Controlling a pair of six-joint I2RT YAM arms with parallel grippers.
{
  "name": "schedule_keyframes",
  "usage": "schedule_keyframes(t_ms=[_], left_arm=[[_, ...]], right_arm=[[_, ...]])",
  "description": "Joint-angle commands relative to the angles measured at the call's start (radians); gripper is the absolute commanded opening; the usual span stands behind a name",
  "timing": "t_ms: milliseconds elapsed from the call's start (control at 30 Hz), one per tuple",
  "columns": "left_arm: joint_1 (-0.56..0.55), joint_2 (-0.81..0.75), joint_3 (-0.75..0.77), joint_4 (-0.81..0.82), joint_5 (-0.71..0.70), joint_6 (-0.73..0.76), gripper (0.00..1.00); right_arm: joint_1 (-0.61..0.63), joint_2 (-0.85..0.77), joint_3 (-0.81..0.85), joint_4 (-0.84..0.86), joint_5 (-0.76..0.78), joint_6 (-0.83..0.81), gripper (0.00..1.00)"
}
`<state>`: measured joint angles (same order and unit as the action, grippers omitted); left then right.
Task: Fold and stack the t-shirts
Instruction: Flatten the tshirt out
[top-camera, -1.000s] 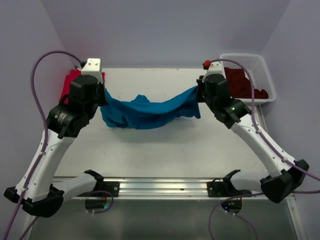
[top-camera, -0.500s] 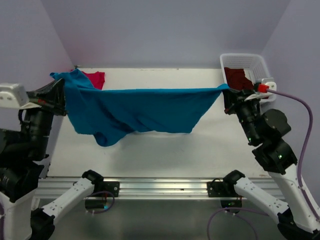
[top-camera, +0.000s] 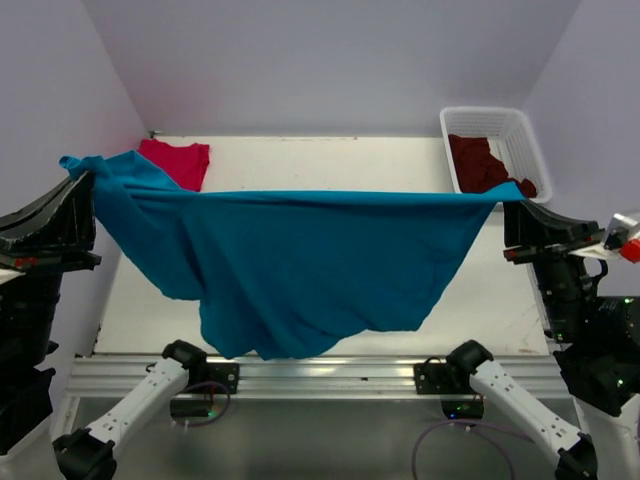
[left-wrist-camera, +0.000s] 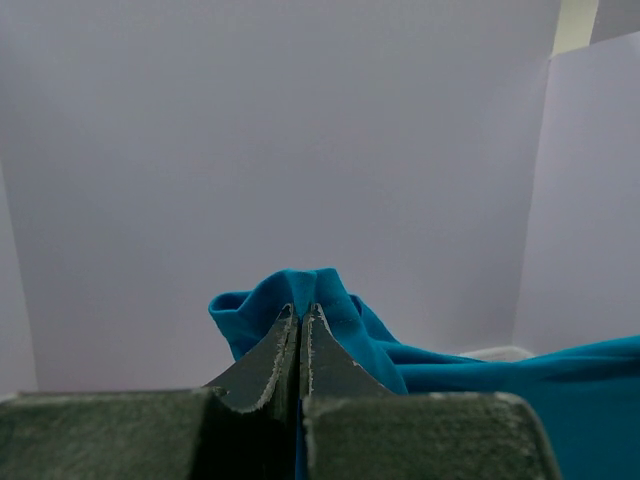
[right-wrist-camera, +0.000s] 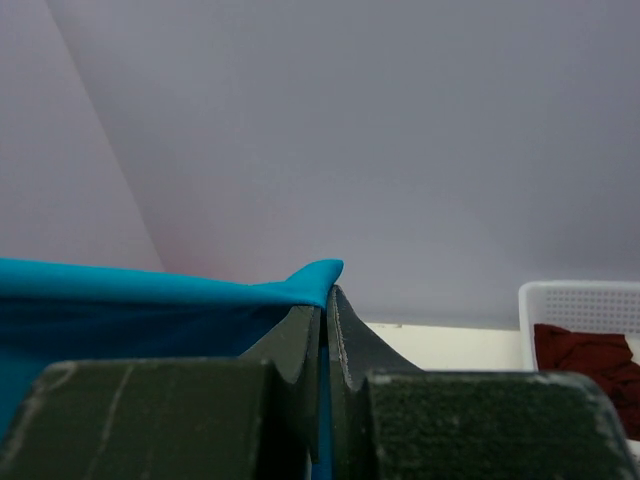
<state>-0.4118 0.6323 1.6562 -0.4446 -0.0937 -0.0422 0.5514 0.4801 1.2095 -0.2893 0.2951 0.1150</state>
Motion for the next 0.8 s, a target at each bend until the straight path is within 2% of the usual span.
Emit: schedule_keyframes(t_ms=[0,233,367,567,700,767], left_arm=[[0.031,-0.029,0.043,0.044,0.035,-0.002,0.0],[0.047,-0.023,0.062,0.049,0.06,-0.03,0.0],[0.047,0.013,0.011,0.05,-0.047,-0.031,0.0],[0.047,0.177,-0.13,0.113,-0.207,0.027,0.0],[0.047,0.326,-0.266,0.307,-0.282,0.087,0.0],[0.053,0.453,-0.292,0.415,-0.299,0.12,0.0]], right_arm=[[-0.001,-0.011,0.041,-0.013,0.018,-0.018,0.0],[-0.004,-0.015,0.059,-0.036,0.013,-0.023,0.0],[-0.004,0.057,0.068,-0.05,0.073,-0.026,0.0],[-0.002,0.351,0.122,-0.054,0.272,-0.031,0.0],[-0.002,0.595,0.186,0.007,0.406,-0.035,0.0],[-0.007,0.78,0.261,0.021,0.472,-0.037,0.0]])
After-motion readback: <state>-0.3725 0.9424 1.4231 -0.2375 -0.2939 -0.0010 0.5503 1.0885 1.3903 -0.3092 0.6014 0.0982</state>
